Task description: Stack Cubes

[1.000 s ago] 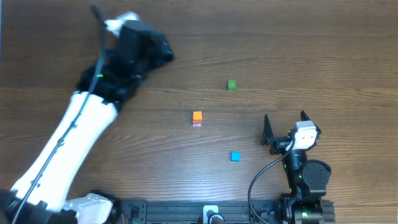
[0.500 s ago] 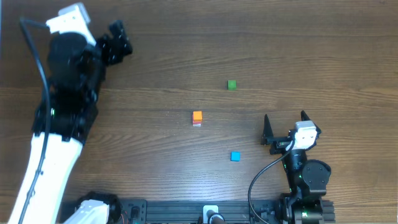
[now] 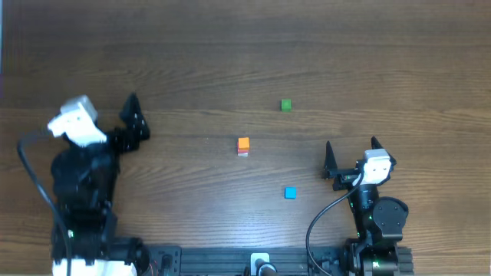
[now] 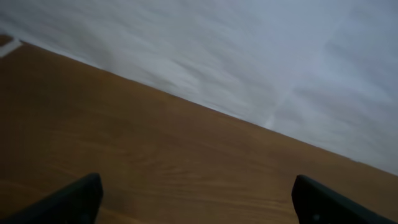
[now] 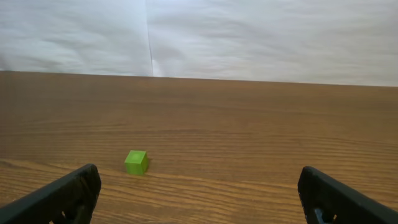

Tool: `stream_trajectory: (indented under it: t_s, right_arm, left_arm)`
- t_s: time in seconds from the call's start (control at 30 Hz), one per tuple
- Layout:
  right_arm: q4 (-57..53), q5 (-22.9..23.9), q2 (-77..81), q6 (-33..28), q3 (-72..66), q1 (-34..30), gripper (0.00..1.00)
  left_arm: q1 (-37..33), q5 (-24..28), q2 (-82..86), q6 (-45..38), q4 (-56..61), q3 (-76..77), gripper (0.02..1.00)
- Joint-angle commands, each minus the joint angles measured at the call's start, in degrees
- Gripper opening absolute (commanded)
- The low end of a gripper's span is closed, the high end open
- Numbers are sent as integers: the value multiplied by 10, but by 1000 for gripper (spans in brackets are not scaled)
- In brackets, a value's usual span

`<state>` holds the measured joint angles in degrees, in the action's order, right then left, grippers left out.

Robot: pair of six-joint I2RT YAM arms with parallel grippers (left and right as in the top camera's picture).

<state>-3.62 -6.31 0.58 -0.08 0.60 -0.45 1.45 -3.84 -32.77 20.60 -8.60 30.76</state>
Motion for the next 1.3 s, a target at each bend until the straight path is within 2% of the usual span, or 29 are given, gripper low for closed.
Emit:
stream_trajectory:
  t_s: [0.03, 0.2, 0.37, 0.57, 1.0, 1.17, 1.3]
  right_arm:
    - [-2, 2, -2, -2, -3, -4, 993]
    - [-2, 2, -2, -2, -3, -4, 991]
    - [-2, 2, -2, -2, -3, -4, 993]
    - [-2, 2, -2, -2, -3, -4, 991]
    - [-2, 2, -2, -2, -3, -4, 991]
    - [-2, 2, -2, -2, -3, -4, 991]
    - [-2, 2, -2, -2, -3, -4, 993]
  left_arm:
    - [-7, 21, 94, -46, 3, -67, 982]
    - [-8, 35, 176, -80, 4, -132, 980]
    - [-27, 73, 233, -136, 12, -186, 972]
    - [-36, 80, 283, -170, 22, -228, 958]
    - [-36, 86, 326, -174, 118, -298, 945]
    - [-35, 101, 326, -174, 99, -304, 950]
    - [-35, 103, 326, -174, 63, -304, 998]
